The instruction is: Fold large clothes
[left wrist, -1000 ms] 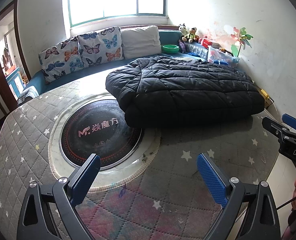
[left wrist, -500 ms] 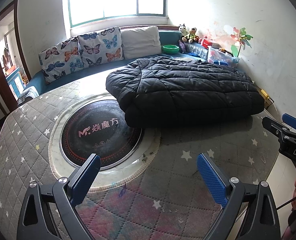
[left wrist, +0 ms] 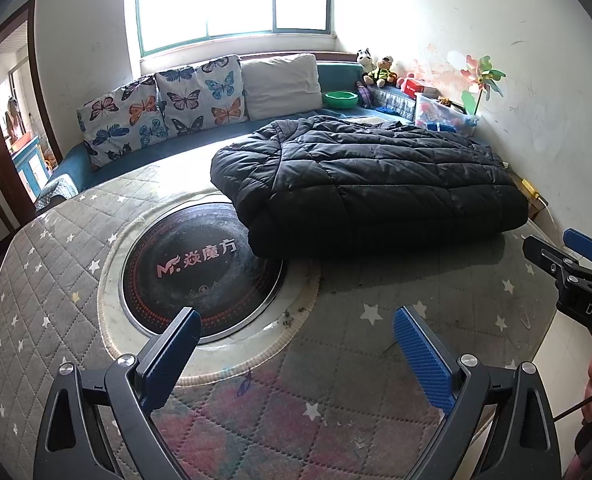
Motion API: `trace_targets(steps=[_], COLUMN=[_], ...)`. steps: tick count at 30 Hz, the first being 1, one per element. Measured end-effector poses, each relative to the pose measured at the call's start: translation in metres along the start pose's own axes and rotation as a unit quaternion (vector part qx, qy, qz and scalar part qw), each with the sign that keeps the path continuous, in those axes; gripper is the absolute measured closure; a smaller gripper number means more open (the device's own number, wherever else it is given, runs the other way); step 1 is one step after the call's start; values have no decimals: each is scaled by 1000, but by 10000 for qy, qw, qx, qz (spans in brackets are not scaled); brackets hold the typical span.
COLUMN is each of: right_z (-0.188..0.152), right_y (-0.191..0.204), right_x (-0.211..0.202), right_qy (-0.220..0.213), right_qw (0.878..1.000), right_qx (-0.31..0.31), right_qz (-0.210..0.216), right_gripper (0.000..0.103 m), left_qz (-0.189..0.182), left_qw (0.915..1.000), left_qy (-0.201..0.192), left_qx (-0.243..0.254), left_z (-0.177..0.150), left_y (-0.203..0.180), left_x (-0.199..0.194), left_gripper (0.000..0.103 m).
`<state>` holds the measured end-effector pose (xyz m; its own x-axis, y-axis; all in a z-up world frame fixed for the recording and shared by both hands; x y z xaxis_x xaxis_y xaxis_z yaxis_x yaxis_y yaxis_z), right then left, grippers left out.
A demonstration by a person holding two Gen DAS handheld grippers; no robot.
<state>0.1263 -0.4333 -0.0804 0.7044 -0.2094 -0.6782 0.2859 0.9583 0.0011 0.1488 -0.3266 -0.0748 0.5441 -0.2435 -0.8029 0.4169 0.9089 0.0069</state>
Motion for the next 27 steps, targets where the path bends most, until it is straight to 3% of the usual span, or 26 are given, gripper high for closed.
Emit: trace_targets(steps=[27], right_z=[3], right_y=[3], right_x=[1], right_qy=[-17], right_qw=[10000], right_qx=[-50], right_qz=[71], right_gripper=[10], left_qz=[-1], left_qw=[10000], left_qy=[-54], left_qx=[60], left_z=[1], left_y=[-3], left_x=[0], left_gripper=[0])
Point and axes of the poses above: each gripper's, at about its wrist camera, not at the fingertips, and x roughly the way its jaws point, y to its left, z to its top, the point moved 9 cm from there along x, roughly the way its jaws point, and after that the axes turned 7 degrees about y, right-handed, at the moved point
